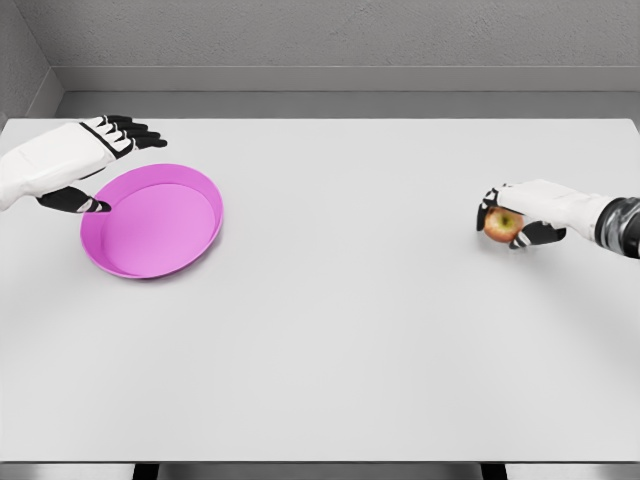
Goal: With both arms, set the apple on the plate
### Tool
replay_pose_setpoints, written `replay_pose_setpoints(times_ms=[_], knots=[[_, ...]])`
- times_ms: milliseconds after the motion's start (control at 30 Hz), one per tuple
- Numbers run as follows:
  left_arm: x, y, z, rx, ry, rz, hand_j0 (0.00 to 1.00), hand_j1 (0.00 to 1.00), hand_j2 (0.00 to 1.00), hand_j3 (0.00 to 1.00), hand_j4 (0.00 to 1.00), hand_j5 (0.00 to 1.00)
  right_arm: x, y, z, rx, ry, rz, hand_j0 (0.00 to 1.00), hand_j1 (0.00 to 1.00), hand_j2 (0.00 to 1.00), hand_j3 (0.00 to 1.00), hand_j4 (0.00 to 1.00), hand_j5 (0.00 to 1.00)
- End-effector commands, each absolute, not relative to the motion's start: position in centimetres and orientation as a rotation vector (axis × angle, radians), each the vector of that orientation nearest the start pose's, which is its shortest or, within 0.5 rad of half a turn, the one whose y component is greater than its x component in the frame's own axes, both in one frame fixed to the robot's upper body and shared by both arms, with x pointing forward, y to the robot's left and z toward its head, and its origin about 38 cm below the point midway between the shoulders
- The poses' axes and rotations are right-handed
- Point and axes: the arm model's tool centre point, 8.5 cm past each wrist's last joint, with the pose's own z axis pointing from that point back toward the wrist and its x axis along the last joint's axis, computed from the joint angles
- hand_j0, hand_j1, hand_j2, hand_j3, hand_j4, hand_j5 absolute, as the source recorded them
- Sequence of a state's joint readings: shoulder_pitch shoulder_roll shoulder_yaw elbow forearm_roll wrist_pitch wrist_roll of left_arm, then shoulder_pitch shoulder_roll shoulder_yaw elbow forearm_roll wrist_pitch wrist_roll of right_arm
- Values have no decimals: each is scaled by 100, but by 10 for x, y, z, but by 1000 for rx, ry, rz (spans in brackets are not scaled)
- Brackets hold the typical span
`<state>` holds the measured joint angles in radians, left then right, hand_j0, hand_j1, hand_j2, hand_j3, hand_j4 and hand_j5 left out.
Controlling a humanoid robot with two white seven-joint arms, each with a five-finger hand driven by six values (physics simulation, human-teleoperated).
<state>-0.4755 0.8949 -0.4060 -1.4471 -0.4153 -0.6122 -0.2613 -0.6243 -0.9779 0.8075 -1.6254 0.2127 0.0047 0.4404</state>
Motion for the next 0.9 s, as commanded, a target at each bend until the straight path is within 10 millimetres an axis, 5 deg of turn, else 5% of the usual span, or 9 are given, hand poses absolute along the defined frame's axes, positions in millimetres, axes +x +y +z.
replay_pose_setpoints(times_ms=[0, 333, 767, 867], knots=[[422, 362, 238, 621, -1614, -1822, 100, 100, 100, 100, 100, 100, 420, -323, 197, -474, -1121, 1715, 45, 45, 45, 45, 45, 45], [421, 361, 242, 633, -1626, -1823, 100, 100, 100, 100, 100, 100, 430, -291, 217, -463, -1231, 1730, 45, 45, 45, 45, 45, 45], [420, 361, 242, 628, -1618, -1834, 100, 100, 100, 100, 100, 100, 423, -175, 214, -208, -1460, 1770, 46, 46, 46, 46, 46, 46], [420, 363, 242, 629, -1614, -1835, 100, 100, 100, 100, 100, 100, 420, -162, 211, -172, -1476, 1776, 46, 46, 46, 46, 46, 46]])
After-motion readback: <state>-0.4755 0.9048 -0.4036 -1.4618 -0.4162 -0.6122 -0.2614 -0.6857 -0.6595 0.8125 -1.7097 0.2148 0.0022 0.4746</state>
